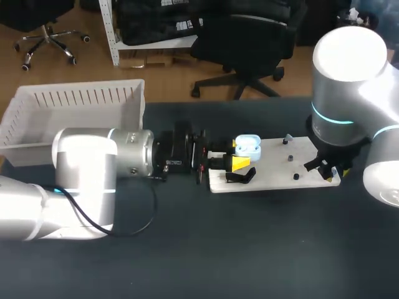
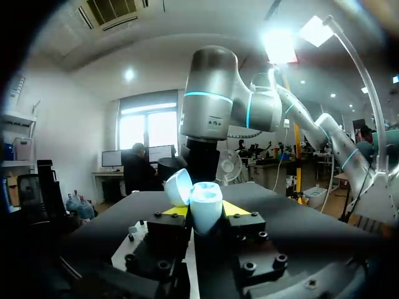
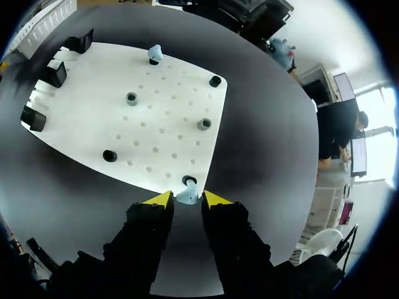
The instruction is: Pick up each earbud case from the left stands, insert the matching earbuds, close the lid, and place the case in the box.
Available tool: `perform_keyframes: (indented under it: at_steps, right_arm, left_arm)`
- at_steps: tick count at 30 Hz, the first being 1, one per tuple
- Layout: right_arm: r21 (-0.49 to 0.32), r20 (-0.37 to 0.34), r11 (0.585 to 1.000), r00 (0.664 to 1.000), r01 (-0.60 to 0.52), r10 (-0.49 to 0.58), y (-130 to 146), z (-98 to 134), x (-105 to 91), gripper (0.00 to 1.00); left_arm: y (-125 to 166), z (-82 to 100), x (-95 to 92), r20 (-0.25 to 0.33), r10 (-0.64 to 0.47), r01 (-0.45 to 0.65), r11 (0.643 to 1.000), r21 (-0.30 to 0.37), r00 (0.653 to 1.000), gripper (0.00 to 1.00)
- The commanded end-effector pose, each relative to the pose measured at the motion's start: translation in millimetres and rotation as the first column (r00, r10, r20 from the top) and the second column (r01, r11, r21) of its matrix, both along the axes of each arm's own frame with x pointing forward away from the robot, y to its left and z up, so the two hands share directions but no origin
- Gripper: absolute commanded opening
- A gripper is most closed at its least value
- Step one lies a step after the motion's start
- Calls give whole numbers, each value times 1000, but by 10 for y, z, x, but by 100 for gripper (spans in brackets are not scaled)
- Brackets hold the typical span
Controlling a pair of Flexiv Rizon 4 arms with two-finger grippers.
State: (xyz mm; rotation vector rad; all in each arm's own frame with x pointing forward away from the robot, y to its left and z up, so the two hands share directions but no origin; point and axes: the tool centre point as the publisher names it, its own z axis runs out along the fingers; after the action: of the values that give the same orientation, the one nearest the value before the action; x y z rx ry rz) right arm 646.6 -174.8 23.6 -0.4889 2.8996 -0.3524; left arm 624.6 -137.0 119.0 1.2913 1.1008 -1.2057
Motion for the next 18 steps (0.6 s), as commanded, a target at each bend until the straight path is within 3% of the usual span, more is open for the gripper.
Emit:
perform_keyframes:
  at_steps: [1, 5, 7, 18]
  right_arm:
    - [2, 5, 1000, 1000, 3, -3, 4, -25, 2, 23]
    - [4, 3, 1000, 1000, 3, -3, 7, -34, 6, 19]
    - [3, 3, 1000, 1000, 2, -2, 9, -38, 9, 0]
    - [10, 1, 1000, 1000, 20, -20, 23, 62, -27, 0]
  left_arm:
    - [-1, -10, -7, 3, 4, -4, 1000, -4, 1000, 0]
    - [-1, -10, -7, 3, 4, -4, 1000, -4, 1000, 0]
    - [-1, -10, -7, 3, 4, -4, 1000, -4, 1000, 0]
    - [-1, -10, -7, 3, 4, -4, 1000, -4, 1000, 0]
